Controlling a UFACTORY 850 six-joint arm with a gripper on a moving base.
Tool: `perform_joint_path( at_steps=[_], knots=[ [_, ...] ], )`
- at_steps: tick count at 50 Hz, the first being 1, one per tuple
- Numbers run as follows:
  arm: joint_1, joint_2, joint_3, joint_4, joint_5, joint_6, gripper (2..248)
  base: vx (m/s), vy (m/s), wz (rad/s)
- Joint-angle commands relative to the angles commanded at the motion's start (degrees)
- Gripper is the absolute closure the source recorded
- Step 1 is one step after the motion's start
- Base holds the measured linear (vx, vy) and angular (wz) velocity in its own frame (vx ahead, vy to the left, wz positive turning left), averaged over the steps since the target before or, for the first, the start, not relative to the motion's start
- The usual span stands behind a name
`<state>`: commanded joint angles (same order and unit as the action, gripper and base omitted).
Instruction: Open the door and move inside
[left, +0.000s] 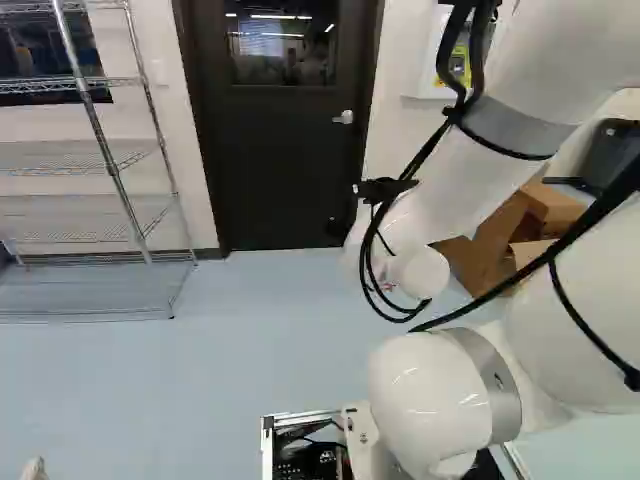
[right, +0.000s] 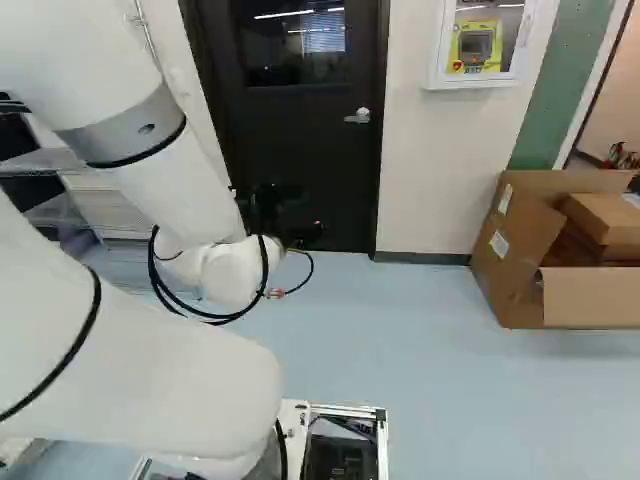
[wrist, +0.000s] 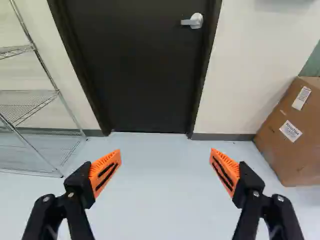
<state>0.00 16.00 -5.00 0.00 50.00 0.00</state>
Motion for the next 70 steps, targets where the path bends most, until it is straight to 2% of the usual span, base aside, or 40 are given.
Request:
perform_joint_path(
  at_steps=[20,70],
  knots=[
    [0.0,0.0,0.0,0.0,0.0,0.0,3,0.105,-0.005,-0.014],
    [0.0,0.0,0.0,0.0,0.0,0.0,3,0.172,0.0,-0.018]
  ],
)
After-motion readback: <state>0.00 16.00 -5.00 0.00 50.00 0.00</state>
